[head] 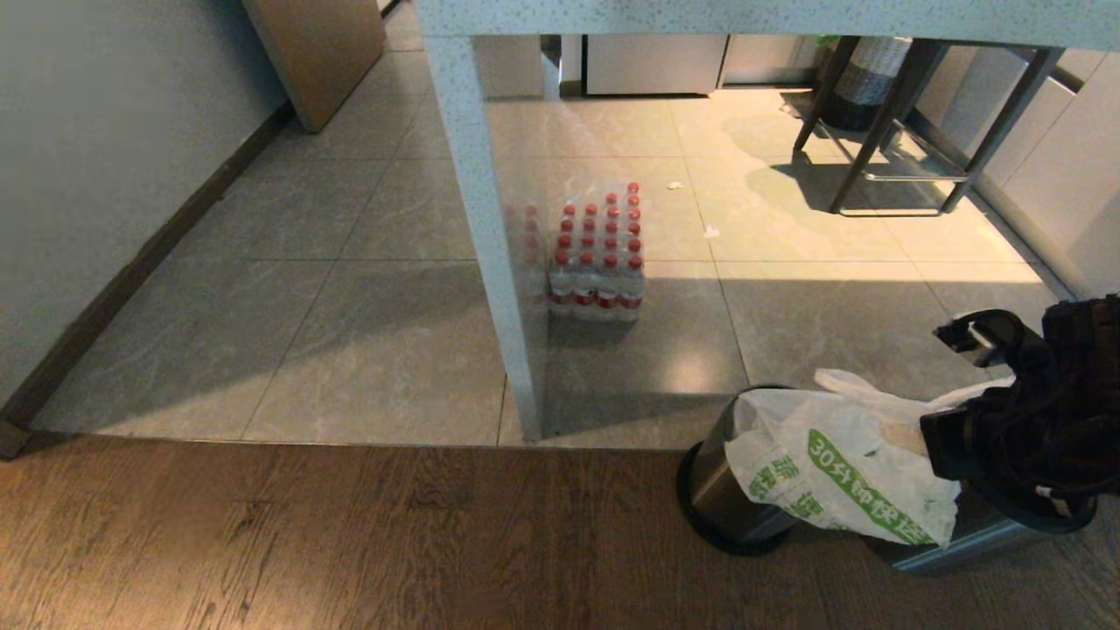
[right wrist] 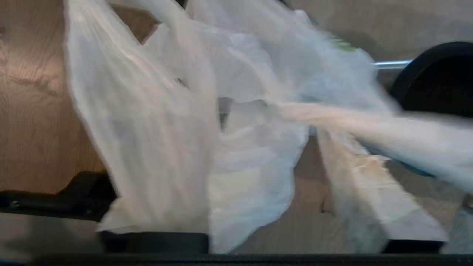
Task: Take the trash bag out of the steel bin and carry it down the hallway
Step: Pick up the trash bag
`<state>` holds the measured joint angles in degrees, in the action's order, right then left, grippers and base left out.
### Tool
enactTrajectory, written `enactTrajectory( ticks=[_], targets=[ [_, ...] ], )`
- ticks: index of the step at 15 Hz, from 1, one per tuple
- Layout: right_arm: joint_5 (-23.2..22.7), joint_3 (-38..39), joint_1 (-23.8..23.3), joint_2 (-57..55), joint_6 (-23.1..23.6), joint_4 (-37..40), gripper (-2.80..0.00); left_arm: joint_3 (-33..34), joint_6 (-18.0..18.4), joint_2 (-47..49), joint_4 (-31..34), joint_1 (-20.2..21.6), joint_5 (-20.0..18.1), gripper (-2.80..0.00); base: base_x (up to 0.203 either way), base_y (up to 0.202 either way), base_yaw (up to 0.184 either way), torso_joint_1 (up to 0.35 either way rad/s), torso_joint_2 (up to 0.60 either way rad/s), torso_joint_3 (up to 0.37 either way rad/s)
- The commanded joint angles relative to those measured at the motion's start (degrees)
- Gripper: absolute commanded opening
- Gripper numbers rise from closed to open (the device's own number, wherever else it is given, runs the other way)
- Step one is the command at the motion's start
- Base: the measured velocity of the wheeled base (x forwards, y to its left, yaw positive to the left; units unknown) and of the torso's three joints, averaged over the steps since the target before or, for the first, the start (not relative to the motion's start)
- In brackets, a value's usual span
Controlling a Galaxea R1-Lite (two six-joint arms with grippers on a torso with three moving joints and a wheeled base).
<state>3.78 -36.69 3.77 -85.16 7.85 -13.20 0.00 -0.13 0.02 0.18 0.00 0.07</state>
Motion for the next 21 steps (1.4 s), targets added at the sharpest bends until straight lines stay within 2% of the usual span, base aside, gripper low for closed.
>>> enactTrajectory(
  ticks=[1, 6, 9, 14, 17, 21],
  targets=[
    [1.40, -0.40, -1.05, 0.26, 0.33, -0.07, 0.00, 0.00, -0.04, -0.02, -0.01, 0.00, 0.01, -2.80, 0.000, 0.000, 0.000, 0.000, 0.00, 0.000],
    [1.92, -3.25, -1.31, -2.36, -2.27, -0.18, 0.00, 0.00, -0.04, -0.02, -0.01, 0.00, 0.01, -2.80, 0.000, 0.000, 0.000, 0.000, 0.00, 0.000],
    [1.63, -7.96, -1.24, -6.10, -9.17, -0.24, 0.00, 0.00, -0.04, -0.02, -0.01, 0.00, 0.01, -2.80, 0.000, 0.000, 0.000, 0.000, 0.00, 0.000],
    [-1.82, -12.15, -1.19, -11.92, -13.06, -0.42, 0.00, 0.00, -0.04, -0.02, -0.01, 0.00, 0.01, -2.80, 0.000, 0.000, 0.000, 0.000, 0.00, 0.000],
    [-2.84, -13.37, -1.14, -15.87, -15.64, -6.02, 0.00, 0.00, -0.04, -0.02, -0.01, 0.00, 0.01, -2.80, 0.000, 0.000, 0.000, 0.000, 0.00, 0.000],
    [-3.64, -14.04, -1.05, -21.22, -15.88, -11.21, 0.00, 0.00, -0.04, -0.02, -0.01, 0.00, 0.01, -2.80, 0.000, 0.000, 0.000, 0.000, 0.00, 0.000]
  ],
)
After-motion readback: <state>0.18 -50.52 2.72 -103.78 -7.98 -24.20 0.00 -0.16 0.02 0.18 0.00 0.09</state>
